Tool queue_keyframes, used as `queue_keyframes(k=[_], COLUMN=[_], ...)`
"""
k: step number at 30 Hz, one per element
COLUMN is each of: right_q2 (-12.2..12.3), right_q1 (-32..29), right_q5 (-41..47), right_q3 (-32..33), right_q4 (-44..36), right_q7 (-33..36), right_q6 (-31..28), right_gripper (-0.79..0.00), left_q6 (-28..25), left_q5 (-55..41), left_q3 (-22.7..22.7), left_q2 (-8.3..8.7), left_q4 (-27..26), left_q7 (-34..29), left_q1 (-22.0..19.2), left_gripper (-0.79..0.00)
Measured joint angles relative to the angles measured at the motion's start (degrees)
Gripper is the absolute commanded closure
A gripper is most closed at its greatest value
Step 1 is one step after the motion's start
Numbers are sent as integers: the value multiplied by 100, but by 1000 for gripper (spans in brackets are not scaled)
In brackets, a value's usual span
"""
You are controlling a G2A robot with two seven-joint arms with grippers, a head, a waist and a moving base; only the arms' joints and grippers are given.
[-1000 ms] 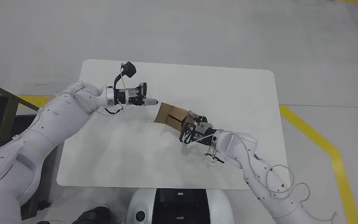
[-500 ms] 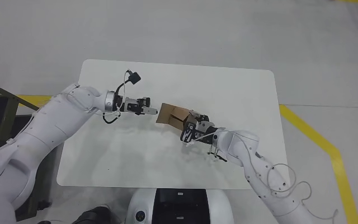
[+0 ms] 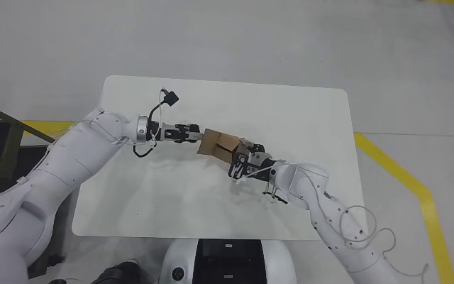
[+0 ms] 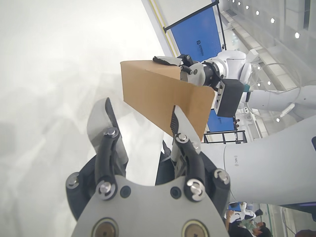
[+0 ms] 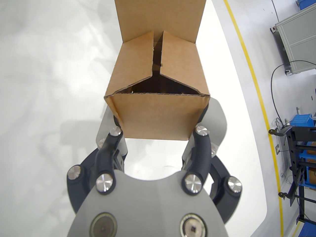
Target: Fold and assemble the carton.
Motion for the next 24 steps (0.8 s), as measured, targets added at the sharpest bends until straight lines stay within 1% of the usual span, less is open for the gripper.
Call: queue_keyframes(k=[3, 5, 9, 19, 24], right_q2=[-4, -7, -12, -21, -23], right_q1=[25, 42, 86, 153, 164], right_q5=[27, 45, 78, 159, 174], right_q3=[-23, -34, -49, -69, -85], right_q4=[36, 59, 117, 225, 256], right_q7=[6, 16, 32, 61, 68], right_q6=[-3, 9, 20, 82, 110], right_gripper=[-323, -323, -323, -326, -323], left_q6=[37, 42, 1, -5, 56], left_q5=[91, 113, 45, -189, -182], left_q3=[-35, -67, -161, -441, -592], left_q2=[-65, -103, -146, -158, -130], left_q4=[22, 22, 25, -85, -175], left_q7=[15, -4, -94, -478, -534], left_q1=[5, 12, 40, 208, 287], left_gripper=[-425, -379, -345, -311, -305])
